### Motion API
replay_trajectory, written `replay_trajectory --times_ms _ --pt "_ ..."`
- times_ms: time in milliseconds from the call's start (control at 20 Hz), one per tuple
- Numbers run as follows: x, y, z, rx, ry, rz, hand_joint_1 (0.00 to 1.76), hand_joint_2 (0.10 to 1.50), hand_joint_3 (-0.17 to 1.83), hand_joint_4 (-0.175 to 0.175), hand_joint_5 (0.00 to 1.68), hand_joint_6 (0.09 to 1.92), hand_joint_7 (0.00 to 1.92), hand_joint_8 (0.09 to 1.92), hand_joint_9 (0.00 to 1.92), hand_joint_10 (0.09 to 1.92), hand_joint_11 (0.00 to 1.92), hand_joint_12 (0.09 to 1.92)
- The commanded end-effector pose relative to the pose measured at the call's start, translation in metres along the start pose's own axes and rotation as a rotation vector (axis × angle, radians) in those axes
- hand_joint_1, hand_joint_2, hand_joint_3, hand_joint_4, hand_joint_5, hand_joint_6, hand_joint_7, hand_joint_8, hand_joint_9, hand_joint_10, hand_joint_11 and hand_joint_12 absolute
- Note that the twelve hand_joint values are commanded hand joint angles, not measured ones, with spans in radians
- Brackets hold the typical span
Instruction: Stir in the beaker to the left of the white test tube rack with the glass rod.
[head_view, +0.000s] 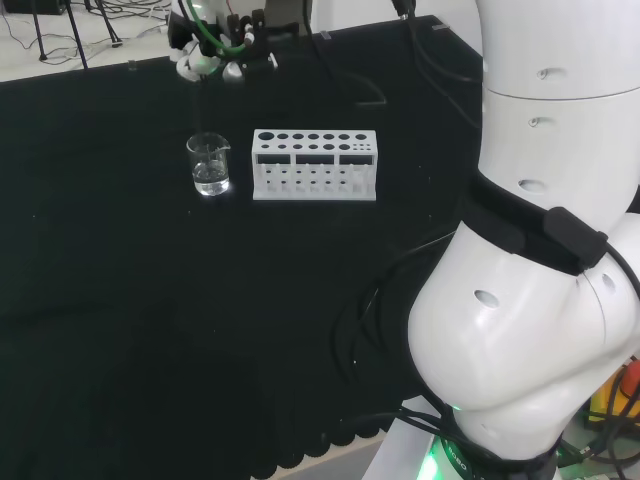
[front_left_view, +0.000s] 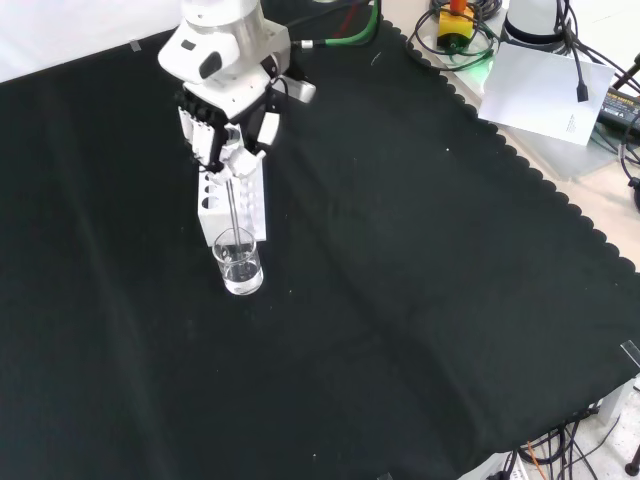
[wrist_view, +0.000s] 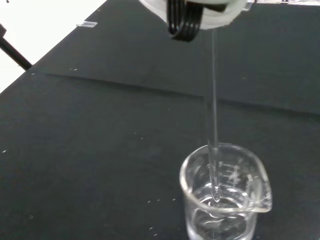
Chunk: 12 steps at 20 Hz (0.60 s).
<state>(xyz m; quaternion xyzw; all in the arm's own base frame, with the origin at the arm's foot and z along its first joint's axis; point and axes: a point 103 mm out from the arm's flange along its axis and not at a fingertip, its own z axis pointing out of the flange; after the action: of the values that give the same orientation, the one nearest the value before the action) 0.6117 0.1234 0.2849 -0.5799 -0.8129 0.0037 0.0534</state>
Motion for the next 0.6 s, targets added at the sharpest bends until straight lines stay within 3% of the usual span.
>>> replay_trajectory --times_ms 50,600 --pt "-0.020 -0.014 -0.001 -0.014 0.007 0.035 1.29 0.85 0.47 -0.175 1.04 0.70 1.10 1.21 1.67 0.95 1.34 1.03" --pt "-0.011 -0.034 -0.010 -0.002 -0.013 0.010 1.29 0.85 0.47 -0.175 1.04 0.70 1.10 1.21 1.67 0.95 1.35 1.02"
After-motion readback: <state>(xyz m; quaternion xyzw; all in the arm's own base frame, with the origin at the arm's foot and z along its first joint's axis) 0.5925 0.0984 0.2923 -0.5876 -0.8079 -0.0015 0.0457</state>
